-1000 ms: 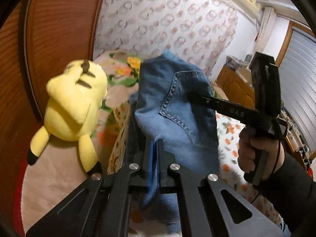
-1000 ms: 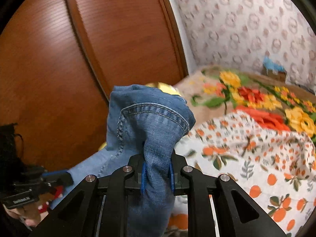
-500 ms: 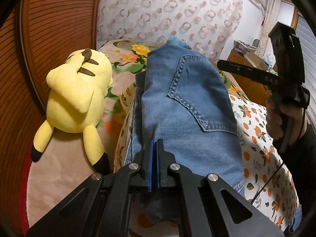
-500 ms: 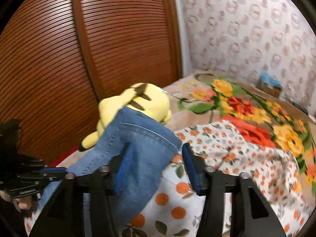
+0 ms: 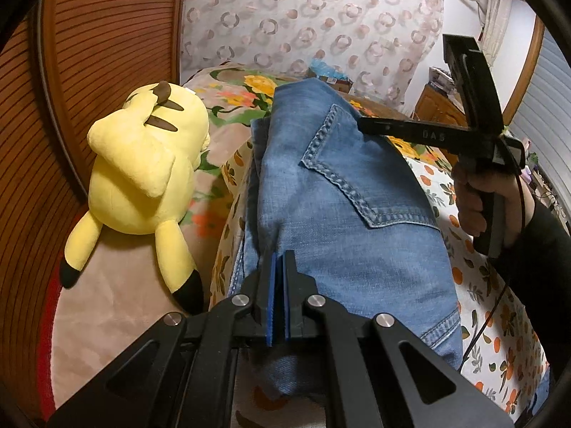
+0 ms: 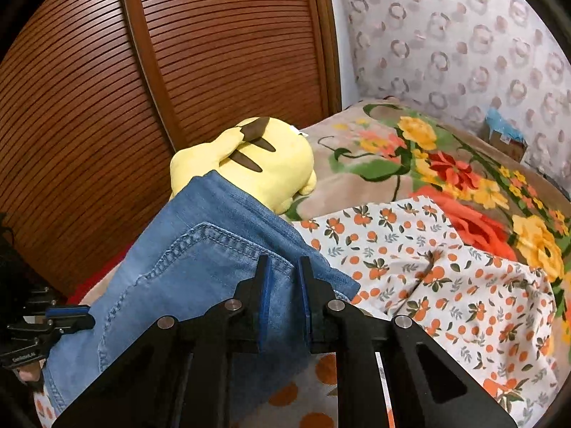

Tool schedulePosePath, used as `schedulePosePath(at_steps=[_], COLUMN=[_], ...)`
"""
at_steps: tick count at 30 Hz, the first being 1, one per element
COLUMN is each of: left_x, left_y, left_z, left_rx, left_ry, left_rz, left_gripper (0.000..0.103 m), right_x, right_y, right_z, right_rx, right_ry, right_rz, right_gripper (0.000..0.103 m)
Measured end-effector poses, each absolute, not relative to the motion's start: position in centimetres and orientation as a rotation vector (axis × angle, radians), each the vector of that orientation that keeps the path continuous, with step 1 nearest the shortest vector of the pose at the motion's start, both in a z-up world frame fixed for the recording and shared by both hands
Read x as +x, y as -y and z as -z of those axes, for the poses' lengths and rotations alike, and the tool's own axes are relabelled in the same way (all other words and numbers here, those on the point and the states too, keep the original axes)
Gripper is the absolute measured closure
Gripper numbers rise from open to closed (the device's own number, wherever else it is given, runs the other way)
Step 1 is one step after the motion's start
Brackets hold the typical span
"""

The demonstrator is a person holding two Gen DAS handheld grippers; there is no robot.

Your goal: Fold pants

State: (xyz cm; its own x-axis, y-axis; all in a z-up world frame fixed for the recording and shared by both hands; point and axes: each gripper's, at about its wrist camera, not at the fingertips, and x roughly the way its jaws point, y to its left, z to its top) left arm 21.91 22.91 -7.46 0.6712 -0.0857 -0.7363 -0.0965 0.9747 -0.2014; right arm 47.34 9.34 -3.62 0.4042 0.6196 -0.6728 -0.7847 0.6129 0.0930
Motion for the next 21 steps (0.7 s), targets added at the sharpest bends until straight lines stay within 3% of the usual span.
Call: schedulePosePath(at_steps=[11,14,18,21], left_x=[21.3,21.1,20.9,20.8], left_y=[-22.2,-21.8,-21.2,-20.8], left_z=[5.8,5.2,4.6,4.1], left_rx=[-0.214,-0.222,-0.212,-0.210], left_ry=[-0.811,-0.797,-0.779,-0.764], left_rz=[-0.036,-0.031,-0.032,-0.027], left_gripper=[0.099,0.094,0.079,0.059], right_x=[42.9,41.3,39.8,38.8], right_y=[-7.3,-6.7,-5.6,-4.8], right_z=[1.7,1.5,1.2,1.0], right_rx=[-0.237,-0.247,-0.236,-0.239], right_ry=[-0.699,-0.697,-0.701,-0.699], right_rz=[-0.890,-0.906,-0.916,-0.916], right_gripper=[0.088,0.088,0.088,0.088])
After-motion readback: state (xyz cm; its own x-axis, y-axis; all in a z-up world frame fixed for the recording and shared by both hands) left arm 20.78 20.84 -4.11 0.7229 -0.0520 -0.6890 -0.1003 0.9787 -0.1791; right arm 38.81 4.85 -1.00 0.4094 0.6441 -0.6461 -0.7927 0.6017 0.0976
